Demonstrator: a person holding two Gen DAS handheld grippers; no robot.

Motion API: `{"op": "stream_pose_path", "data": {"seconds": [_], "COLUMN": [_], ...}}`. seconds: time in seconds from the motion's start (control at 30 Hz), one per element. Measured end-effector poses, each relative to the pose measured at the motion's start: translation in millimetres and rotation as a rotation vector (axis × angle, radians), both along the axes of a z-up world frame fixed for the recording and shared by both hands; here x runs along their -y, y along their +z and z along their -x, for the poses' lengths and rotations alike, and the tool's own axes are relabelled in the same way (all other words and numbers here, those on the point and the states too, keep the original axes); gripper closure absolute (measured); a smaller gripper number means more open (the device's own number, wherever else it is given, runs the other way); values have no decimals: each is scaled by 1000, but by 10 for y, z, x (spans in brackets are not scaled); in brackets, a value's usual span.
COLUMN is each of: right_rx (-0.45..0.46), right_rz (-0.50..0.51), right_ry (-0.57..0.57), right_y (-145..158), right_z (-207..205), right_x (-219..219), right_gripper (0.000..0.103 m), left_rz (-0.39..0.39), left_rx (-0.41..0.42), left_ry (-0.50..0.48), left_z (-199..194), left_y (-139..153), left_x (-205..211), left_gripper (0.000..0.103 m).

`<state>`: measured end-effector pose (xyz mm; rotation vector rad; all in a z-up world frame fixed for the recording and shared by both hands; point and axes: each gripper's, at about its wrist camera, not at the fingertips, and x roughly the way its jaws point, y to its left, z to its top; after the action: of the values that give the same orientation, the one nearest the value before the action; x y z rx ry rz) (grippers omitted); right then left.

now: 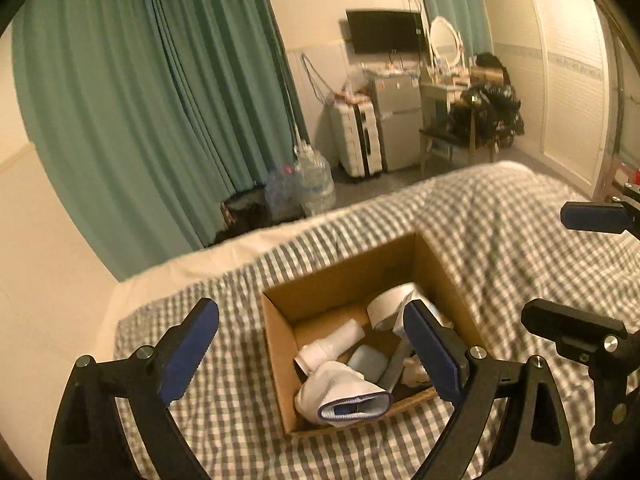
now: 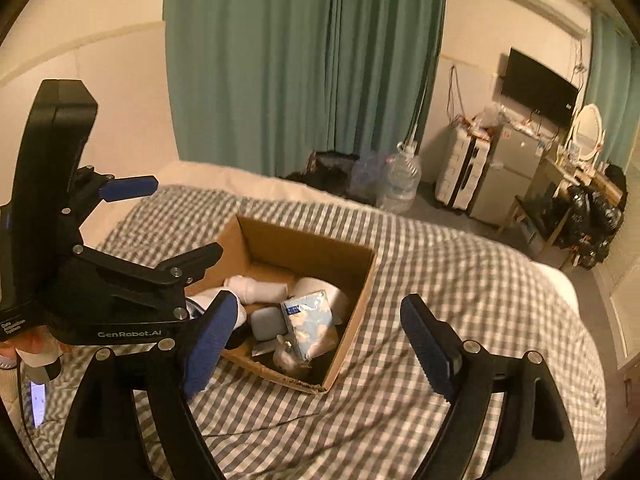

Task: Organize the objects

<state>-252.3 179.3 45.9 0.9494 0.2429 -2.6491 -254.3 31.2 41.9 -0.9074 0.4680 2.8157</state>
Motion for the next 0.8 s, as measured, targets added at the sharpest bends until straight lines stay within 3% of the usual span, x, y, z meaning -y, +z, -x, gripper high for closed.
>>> {"op": "stream_pose_path", "data": {"seconds": [0.4,0.63,0.8], "right_rx": [-141,-197,-306], "right_rz": [11,49,34], "right_ry": [-28,-55,-133], "right_y": [774,938,902], "right_z": [-644,-931,-1101], "right_x": [-138,-200,-192], "right_gripper": [15,11,2], "left_rz": [-16,-37,-31], "left_rx": [-137,-174,-235], "left_ry": [3,-3,41], "left_z": [-772,-1165,-1370], "left_y": [703,830,836], "left_x": [37,93,93], "left_gripper": [2,0,0]}}
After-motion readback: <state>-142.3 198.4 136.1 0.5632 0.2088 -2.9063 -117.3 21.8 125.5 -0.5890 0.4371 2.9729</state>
